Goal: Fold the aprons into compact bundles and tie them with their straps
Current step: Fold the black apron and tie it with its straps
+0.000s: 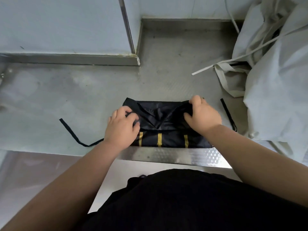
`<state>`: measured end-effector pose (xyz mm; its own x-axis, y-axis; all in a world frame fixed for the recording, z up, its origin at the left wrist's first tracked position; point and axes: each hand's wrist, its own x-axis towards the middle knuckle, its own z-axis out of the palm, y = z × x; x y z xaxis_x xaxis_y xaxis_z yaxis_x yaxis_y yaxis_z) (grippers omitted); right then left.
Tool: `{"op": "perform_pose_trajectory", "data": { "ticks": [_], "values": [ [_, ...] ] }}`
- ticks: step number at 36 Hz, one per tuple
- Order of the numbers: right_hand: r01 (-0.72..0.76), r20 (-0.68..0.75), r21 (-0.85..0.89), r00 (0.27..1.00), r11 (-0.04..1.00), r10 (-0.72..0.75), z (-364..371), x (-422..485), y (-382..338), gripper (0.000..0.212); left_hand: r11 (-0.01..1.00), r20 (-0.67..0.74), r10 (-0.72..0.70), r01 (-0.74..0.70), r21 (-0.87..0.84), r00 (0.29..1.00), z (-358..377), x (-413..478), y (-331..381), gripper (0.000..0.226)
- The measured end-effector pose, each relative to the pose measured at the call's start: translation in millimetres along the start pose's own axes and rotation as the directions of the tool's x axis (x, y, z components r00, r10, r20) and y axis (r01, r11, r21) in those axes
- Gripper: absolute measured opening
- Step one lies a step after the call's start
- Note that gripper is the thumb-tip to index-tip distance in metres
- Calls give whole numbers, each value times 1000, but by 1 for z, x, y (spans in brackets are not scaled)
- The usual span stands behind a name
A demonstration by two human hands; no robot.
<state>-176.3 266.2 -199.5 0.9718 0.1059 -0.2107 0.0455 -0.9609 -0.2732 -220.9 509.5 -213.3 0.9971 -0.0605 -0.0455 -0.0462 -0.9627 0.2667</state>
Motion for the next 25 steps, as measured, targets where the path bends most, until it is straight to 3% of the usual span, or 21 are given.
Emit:
{"op": "perform_pose_trajectory", "data": {
  "ticks": [2, 4, 7, 9, 13, 15, 17, 22, 25],
  "values": [
    [-14, 28, -2, 1000, 1000, 14, -1, 6, 2, 56, 999, -51, -13, 11, -41, 999, -1, 5, -1, 16],
    [-40, 108, -57, 993, 998, 46, -4, 13, 5, 68, 993, -55, -94, 89, -75, 994, -5, 12, 1, 27],
    [-61, 155, -92, 985, 994, 74, -7, 26, 9, 37, 976, 45, -208, 210, -60, 977, -7, 23, -2, 63],
    [-52, 142, -46, 988, 998, 58, -11, 32, 9, 27, 979, 141, -204, 202, 25, 969, -11, 30, -4, 76],
    [-61, 113, 104, 992, 993, 49, -27, 44, 7, 25, 990, 157, -143, 142, 19, 977, -20, 52, -6, 34],
    [-86, 105, 180, 992, 980, 68, -34, 53, 7, 31, 986, 127, -132, 143, -87, 983, -24, 64, -6, 20],
    [-122, 74, 247, 992, 961, 107, -41, 62, 7, 37, 956, 136, -153, 181, -233, 979, -31, 79, -5, 19],
    [-193, -46, 422, 971, 886, 233, -63, 89, -5, 39, 742, 182, -302, 351, -571, 936, -44, 130, -12, 14],
    [-171, -104, 586, 953, 792, 283, -75, 108, -18, 22, 627, 219, -371, 417, -658, 903, -46, 155, -25, 15]
  ]
}}
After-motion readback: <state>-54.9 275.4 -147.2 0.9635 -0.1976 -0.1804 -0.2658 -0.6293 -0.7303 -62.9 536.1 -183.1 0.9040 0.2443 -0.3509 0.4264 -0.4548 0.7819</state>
